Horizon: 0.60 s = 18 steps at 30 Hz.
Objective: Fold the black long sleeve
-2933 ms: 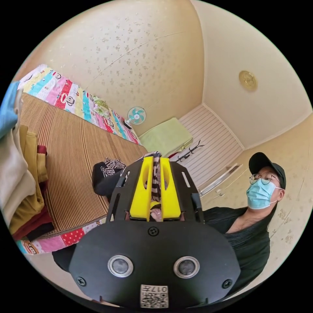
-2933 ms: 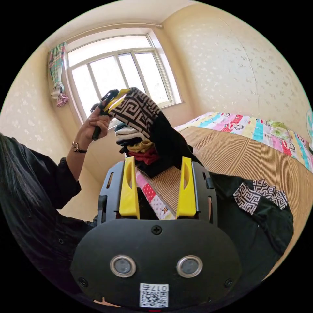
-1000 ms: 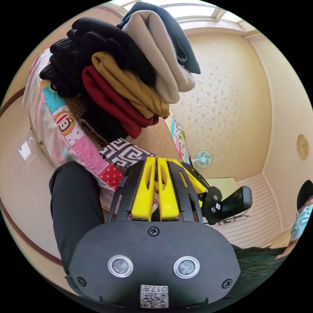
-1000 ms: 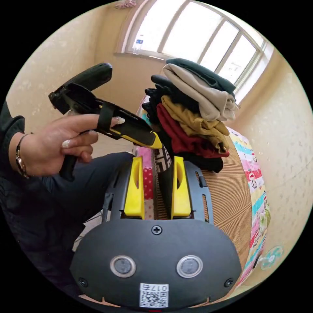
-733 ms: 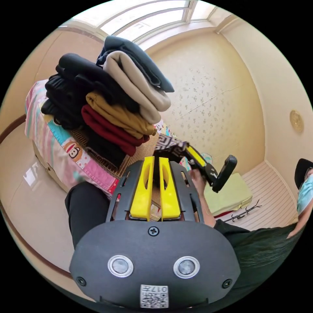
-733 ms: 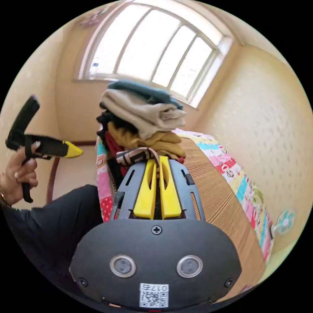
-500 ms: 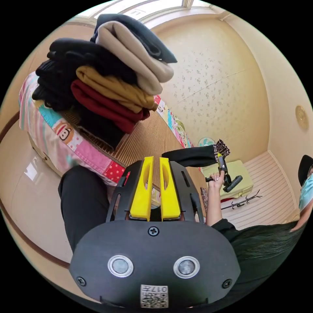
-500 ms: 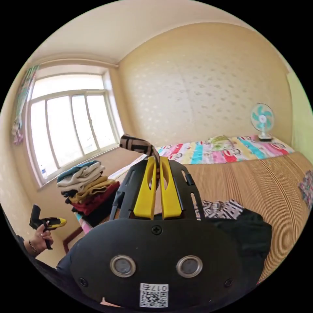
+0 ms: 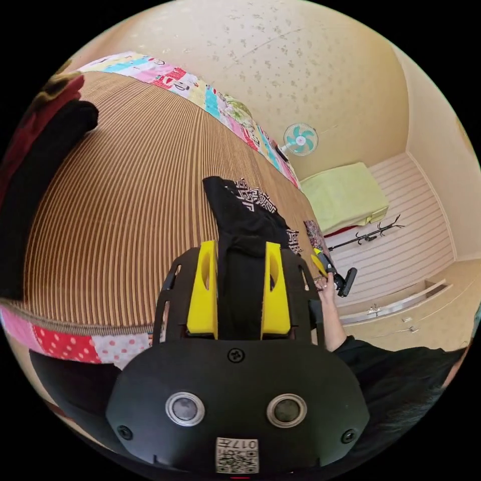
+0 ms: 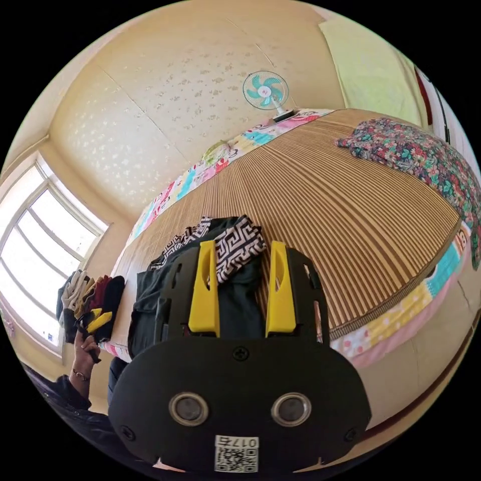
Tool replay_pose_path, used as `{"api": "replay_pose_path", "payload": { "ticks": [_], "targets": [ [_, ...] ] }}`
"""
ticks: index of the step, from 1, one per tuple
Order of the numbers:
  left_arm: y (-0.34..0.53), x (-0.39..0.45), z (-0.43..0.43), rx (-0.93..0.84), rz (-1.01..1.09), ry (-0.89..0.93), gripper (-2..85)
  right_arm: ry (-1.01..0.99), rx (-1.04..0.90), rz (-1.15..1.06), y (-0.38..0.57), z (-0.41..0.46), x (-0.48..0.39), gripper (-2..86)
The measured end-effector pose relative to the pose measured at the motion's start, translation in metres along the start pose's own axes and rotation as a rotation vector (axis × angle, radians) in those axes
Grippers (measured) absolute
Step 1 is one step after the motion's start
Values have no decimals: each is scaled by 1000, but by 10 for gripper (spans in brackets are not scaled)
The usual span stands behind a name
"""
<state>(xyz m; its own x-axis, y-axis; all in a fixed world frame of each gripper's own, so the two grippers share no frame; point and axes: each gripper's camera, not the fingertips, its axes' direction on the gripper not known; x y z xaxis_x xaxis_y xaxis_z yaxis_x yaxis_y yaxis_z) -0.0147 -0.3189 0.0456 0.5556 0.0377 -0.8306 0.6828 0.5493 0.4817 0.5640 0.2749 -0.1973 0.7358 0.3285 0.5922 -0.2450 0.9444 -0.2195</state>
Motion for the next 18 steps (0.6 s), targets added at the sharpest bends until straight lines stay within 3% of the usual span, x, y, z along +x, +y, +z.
{"api": "replay_pose_path", "payload": {
  "ticks": [5, 7, 9, 14, 18],
  "targets": [
    [-53, -24, 95, -70, -54, -23, 161, -4, -307, -50, -50, 95, 14, 146],
    [-61, -34, 141, -141, -77, -24, 97, 97, -294, -93, -57, 100, -2, 113],
    [-60, -40, 166, -196, -94, -22, 39, 17, -361, -174, -62, 119, -28, 64],
    [-80, -53, 139, -55, -92, -110, 8, -9, -294, -165, -105, 138, -64, 39],
    [-148, -64, 112, 11, -73, -135, -3, -76, -227, -106, -184, 168, -113, 36]
  ]
}}
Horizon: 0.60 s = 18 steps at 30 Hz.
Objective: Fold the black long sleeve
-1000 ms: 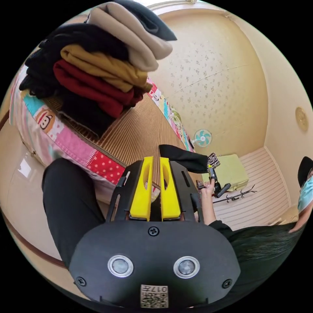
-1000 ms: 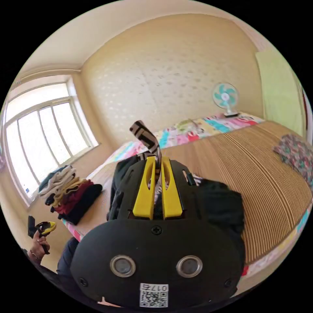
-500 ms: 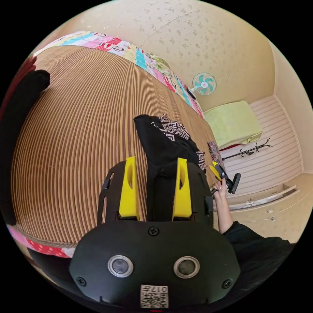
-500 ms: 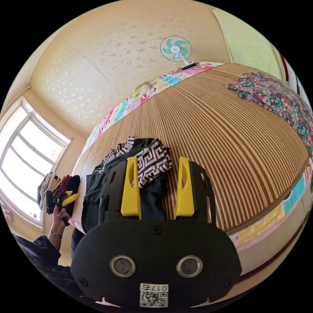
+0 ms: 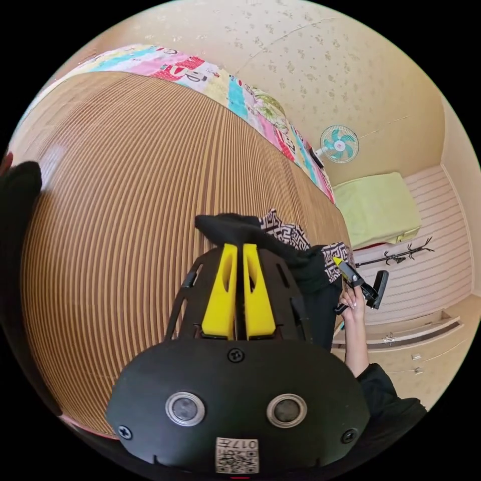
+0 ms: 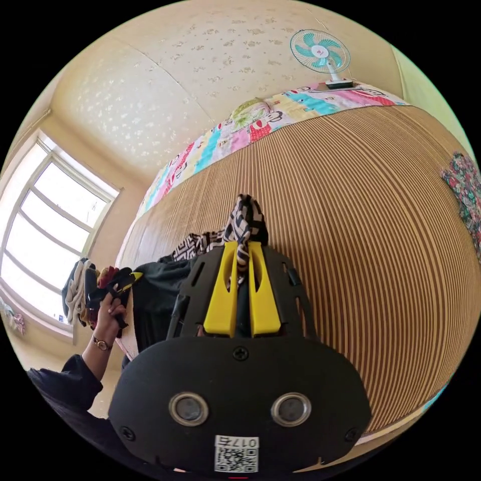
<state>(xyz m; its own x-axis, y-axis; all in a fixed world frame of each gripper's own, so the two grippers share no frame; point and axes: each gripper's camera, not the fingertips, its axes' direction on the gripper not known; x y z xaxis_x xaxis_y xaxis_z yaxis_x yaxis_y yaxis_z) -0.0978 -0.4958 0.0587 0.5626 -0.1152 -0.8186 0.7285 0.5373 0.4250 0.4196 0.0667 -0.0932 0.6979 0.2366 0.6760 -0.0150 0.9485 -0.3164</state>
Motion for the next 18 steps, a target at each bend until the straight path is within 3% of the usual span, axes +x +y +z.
{"api": "replay_pose_path", "payload": {
  "ticks": [5, 7, 10, 14, 18],
  "targets": [
    [-73, 9, -26, 117, 55, -22, 12, 7, 70, -14, -80, 16, -40, 56],
    [-96, -10, -33, 103, 31, 54, 67, -4, 104, 9, -90, 9, -39, 77],
    [-85, -40, -47, 51, -15, 84, 122, 4, -31, 27, -86, 4, -32, 123],
    [-18, -57, -62, -60, 103, 30, 135, 3, -134, -114, 14, -30, -32, 129],
    [92, -74, -79, -181, 102, 59, 159, 94, -118, -69, 133, -87, -21, 132]
  ]
}}
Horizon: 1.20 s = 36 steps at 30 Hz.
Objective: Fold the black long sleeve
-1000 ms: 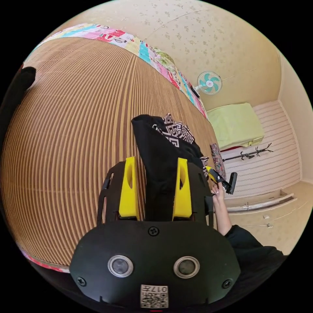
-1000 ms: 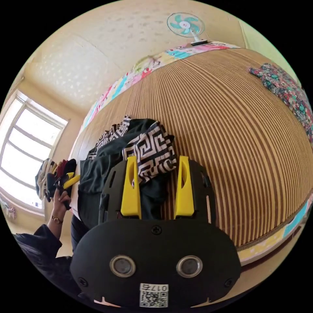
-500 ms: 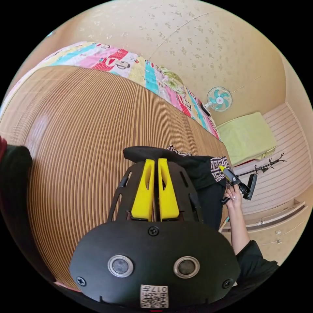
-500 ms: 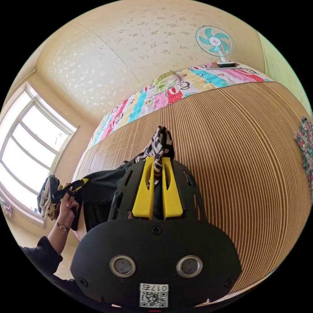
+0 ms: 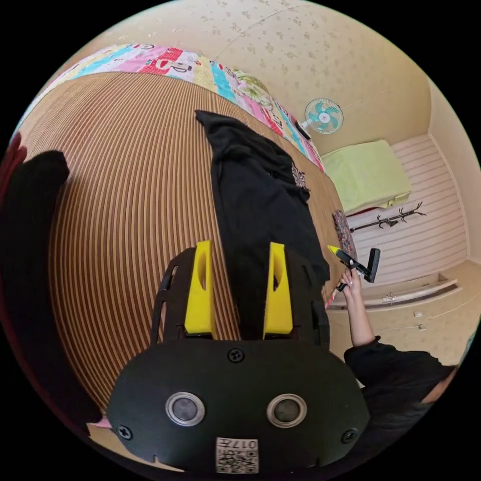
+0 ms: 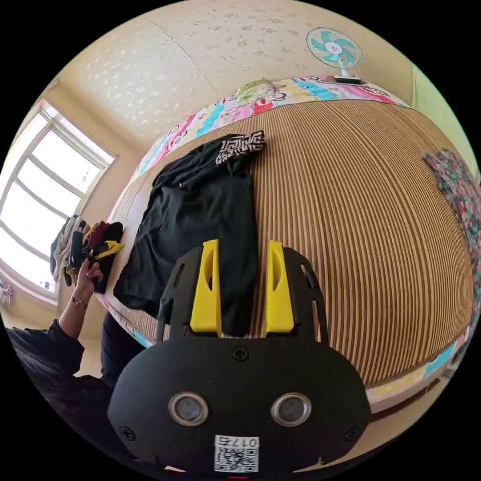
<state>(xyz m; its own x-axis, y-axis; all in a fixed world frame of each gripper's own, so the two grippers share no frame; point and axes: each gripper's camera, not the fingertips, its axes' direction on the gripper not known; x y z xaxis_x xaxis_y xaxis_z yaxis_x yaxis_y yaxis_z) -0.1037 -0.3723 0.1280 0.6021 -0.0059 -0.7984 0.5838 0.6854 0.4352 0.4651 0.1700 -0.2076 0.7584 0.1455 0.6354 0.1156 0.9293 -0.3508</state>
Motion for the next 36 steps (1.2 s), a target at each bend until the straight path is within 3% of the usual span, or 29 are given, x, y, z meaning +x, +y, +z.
{"api": "replay_pose_path", "payload": {
  "ticks": [5, 6, 8, 13, 16, 20, 22, 26, 32, 36],
  "targets": [
    [87, 6, 7, -30, -74, 80, 106, -51, 57, 137, 81, -27, 4, 84],
    [95, 4, 8, -37, -106, 85, 66, -102, 47, 170, 85, -30, 5, 37],
    [100, 1, -2, -34, -142, 132, 43, -224, 29, 176, 84, -39, 2, 24],
    [121, 1, -119, 128, -64, 372, 38, -315, 198, 136, 101, -147, -24, 10],
    [156, -9, -173, 105, -78, 451, 38, -427, 262, 98, 138, -213, -36, 7],
    [219, -28, -215, 76, -148, 620, 39, -739, 367, 96, 208, -285, -34, 6],
    [252, -31, -239, 98, -190, 706, 39, -780, 433, 98, 228, -313, -39, 6],
    [243, -28, -264, 162, -234, 750, 39, -682, 430, 96, 200, -337, -58, 6],
    [75, -48, -239, 260, -278, 699, 47, -383, 364, 121, 15, -258, -67, 17],
    [-27, -71, -220, 342, -282, 609, 134, -154, 259, 252, -77, -187, -61, 54]
  ]
}}
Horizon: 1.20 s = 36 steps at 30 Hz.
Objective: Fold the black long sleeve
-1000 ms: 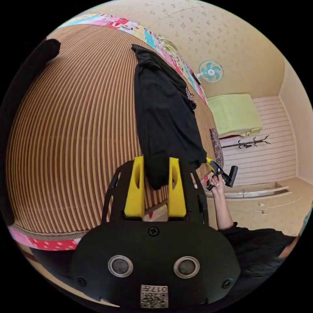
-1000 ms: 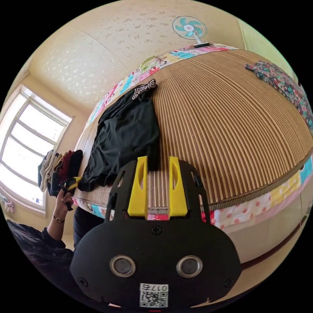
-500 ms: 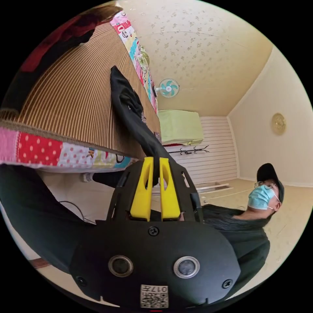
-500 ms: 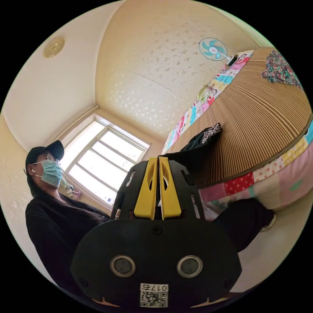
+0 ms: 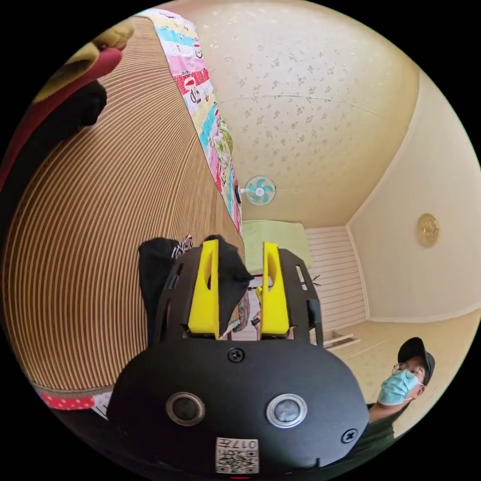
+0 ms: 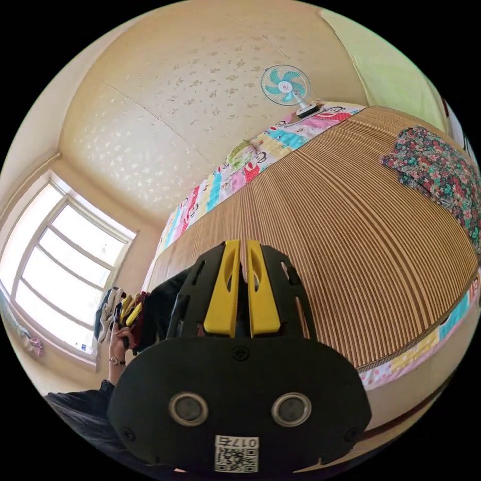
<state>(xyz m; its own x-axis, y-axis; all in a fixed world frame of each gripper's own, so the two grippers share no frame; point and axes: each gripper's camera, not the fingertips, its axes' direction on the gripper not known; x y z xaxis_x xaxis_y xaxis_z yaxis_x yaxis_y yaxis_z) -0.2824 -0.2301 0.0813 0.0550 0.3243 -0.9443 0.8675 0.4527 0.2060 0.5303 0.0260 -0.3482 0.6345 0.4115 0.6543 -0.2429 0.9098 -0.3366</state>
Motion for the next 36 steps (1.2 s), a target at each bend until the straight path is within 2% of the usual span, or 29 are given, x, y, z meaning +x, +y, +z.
{"api": "replay_pose_path", "payload": {
  "ticks": [2, 5, 7, 9, 11, 13, 17, 19, 22, 25, 30, 36],
  "targets": [
    [-2, 3, 2, -3, 34, -56, 141, 7, -38, -21, 12, 9, -6, 71],
    [33, -2, 5, -95, 92, -310, 147, 30, -131, -38, 73, 13, 1, 91],
    [77, -21, 4, -163, 87, -479, 161, 54, -185, 6, 120, 12, 18, 105],
    [108, -38, 1, -189, 49, -498, 166, -17, -211, 135, 177, 3, 48, 120],
    [131, -58, -1, -198, -27, -418, 165, -147, -209, 242, 210, 0, 70, 125],
    [144, -84, 7, -193, -112, -254, 152, -248, -191, 316, 231, 6, 85, 127],
    [135, -98, 34, -193, -157, -213, 103, -356, -132, 357, 227, 28, 85, 123],
    [122, -94, 48, -189, -174, -210, 46, -355, -178, 392, 213, 46, 80, 110],
    [96, -73, 54, -160, -150, -144, 39, -420, -160, 416, 184, 62, 66, 54],
    [52, -30, 49, -98, -60, -99, 36, -509, -80, 319, 130, 57, 33, 41],
    [-39, 60, 49, -62, 92, -72, 37, -570, -23, 88, 12, 36, -70, 34],
    [-82, 153, 27, -65, 273, -3, 37, -567, 11, -134, -31, -16, -166, 32]
  ]
}}
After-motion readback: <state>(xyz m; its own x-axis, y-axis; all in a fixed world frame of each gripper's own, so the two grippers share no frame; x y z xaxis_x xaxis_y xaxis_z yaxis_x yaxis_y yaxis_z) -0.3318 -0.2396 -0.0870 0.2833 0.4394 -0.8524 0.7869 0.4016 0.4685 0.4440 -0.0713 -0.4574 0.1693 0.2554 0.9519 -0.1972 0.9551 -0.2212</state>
